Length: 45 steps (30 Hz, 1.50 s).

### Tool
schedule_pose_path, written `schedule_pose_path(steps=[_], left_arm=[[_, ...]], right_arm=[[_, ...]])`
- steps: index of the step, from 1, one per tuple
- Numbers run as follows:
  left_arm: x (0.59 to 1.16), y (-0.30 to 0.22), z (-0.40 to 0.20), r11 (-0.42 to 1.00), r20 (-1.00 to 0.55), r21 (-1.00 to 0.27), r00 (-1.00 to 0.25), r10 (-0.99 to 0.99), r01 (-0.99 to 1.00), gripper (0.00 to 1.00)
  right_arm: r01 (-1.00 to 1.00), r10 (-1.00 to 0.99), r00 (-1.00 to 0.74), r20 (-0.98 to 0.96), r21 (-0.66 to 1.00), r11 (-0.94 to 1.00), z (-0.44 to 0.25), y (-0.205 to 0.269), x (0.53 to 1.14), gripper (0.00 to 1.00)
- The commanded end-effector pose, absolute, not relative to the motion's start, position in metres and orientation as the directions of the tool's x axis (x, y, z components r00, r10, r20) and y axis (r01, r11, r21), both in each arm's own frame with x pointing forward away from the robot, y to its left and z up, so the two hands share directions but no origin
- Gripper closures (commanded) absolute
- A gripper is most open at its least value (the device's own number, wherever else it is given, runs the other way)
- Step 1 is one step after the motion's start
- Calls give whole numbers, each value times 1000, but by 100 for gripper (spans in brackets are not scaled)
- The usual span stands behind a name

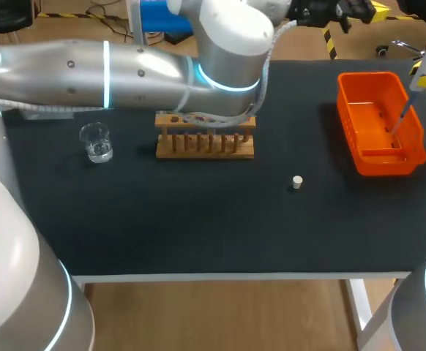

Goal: Invert the test tube, pick up the pipette, mount the tip to pipette, aspirate from beaker and dispense into the tube, eject the tip, return the pipette, and cap with the stopper.

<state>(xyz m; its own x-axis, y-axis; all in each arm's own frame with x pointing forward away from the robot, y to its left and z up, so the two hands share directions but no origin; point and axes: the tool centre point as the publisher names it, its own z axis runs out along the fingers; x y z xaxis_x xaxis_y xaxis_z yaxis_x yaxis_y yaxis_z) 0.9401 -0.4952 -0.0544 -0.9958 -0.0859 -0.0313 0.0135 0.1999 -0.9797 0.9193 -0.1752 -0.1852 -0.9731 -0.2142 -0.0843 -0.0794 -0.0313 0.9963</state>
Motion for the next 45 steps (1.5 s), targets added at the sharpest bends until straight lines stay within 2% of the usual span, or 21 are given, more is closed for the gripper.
schedule_pose_path(steps=[1,18,45], left_arm=[[943,-519,-60,173,-24,-985,-997,-78,11,100],[921,-571,-68,167,-19,-986,-996,-90,4,100],[918,-577,-76,161,-20,-987,-997,-81,7,100]], right_arm=[[-81,-214,-973,-85,996,-27,-184,-175,919,100],[-81,-214,-973,-85,996,-27,-184,-175,919,100],[-81,-214,-973,-85,996,-27,-184,-175,919,100]])
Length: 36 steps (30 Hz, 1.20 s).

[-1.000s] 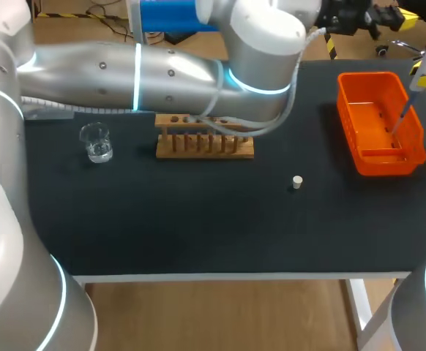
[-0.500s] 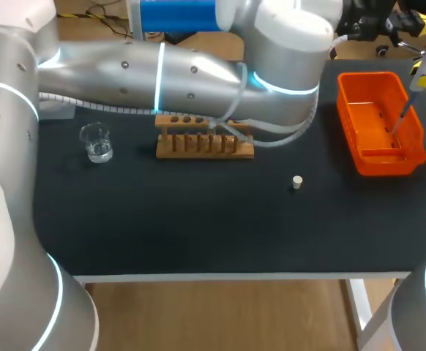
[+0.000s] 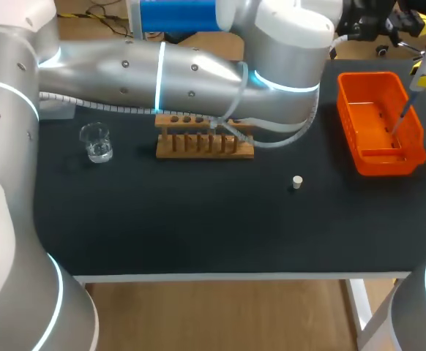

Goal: Invert the test tube, pick up the pipette, mount the tip to pipette, aspirate from beaker and dispense into the tube, eject the tip, return the pipette, and cap with the stopper.

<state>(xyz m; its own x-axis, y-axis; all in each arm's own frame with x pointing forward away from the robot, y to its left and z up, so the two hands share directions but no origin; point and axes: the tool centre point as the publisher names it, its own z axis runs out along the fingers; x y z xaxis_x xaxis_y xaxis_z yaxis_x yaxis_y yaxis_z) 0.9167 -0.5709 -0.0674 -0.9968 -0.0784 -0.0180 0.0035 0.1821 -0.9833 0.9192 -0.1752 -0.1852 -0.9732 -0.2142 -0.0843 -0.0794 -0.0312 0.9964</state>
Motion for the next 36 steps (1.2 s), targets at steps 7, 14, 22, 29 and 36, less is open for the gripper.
schedule_pose_path(steps=[7,14,22,29,36], left_arm=[[920,-581,-86,153,-13,-988,-998,-68,2,100],[922,-584,-88,146,-14,-989,-998,-55,6,100],[922,-587,-93,150,-13,-989,-999,-36,7,100],[923,-586,-99,157,0,-988,-999,-37,-6,100],[923,-584,-102,162,3,-987,-999,-40,-9,100]], right_arm=[[-81,-214,-973,-85,996,-27,-184,-175,919,100],[-81,-214,-973,-85,996,-27,-184,-175,919,100],[-81,-214,-973,-85,996,-27,-184,-175,919,100],[-81,-214,-973,-85,996,-27,-184,-175,919,100],[-81,-214,-973,-85,996,-27,-184,-175,919,100]])
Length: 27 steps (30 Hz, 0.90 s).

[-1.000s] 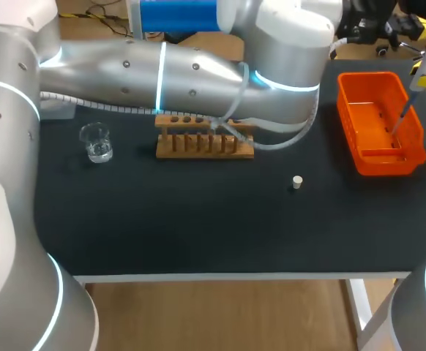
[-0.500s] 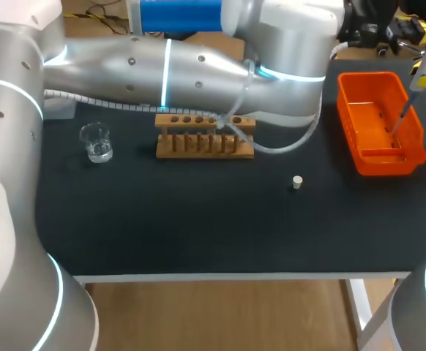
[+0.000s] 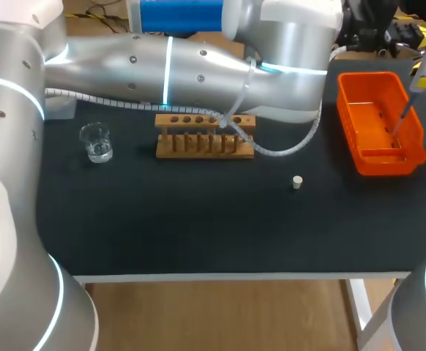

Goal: Invert the test tube, pick up the pipette, mount the tip to pipette, aspirate from beaker and dispense into the tube, eject the tip, return the pipette, and cap with the stopper.

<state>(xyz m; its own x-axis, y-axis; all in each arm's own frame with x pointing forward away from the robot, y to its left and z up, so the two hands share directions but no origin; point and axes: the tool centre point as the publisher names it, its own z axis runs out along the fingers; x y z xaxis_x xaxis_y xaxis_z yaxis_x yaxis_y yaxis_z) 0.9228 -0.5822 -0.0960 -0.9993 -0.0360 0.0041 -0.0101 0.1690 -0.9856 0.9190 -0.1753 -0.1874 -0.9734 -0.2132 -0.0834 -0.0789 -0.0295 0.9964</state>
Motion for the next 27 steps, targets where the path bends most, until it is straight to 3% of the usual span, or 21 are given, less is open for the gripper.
schedule_pose_path(steps=[1,27], left_arm=[[923,-584,-103,162,3,-987,-999,-41,-10,100],[925,-583,-111,205,12,-979,-999,-30,-18,100]], right_arm=[[-81,-214,-973,-85,996,-27,-184,-175,919,100],[-81,-214,-973,-85,996,-27,-184,-175,919,100]])
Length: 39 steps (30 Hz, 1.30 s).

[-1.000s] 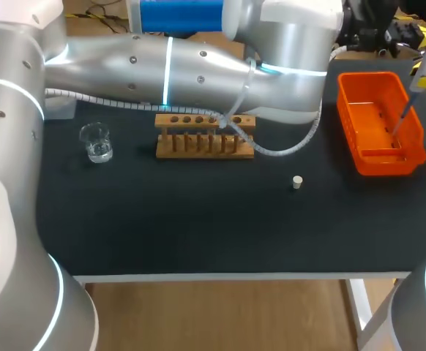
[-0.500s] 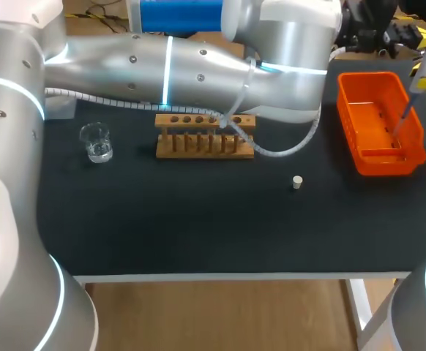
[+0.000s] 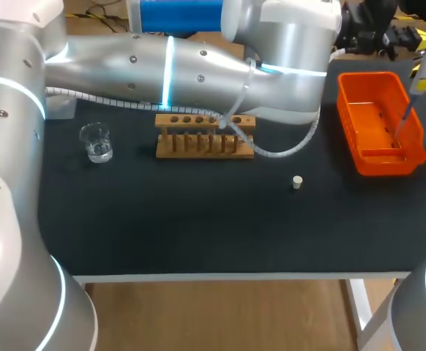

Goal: Invert the test tube, pick up the pipette, mount the tip to pipette, aspirate from beaker and dispense into the tube, eject the tip, return the pipette, and cap with the stopper.

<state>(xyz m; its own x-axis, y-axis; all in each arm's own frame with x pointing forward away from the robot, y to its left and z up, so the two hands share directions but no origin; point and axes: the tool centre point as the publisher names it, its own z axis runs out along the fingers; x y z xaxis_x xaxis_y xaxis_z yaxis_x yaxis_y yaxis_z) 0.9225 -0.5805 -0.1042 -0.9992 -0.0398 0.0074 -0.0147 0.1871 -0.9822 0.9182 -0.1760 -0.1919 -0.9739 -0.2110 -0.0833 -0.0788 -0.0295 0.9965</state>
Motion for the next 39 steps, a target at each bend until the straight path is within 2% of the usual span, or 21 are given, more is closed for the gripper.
schedule_pose_path(steps=[1,39], left_arm=[[925,-583,-112,206,12,-978,-999,-29,-18,100],[924,-577,-119,224,32,-974,-998,-61,-45,100]], right_arm=[[-81,-214,-973,-85,996,-27,-184,-175,919,100],[-81,-214,-973,-85,996,-27,-184,-175,919,100]])
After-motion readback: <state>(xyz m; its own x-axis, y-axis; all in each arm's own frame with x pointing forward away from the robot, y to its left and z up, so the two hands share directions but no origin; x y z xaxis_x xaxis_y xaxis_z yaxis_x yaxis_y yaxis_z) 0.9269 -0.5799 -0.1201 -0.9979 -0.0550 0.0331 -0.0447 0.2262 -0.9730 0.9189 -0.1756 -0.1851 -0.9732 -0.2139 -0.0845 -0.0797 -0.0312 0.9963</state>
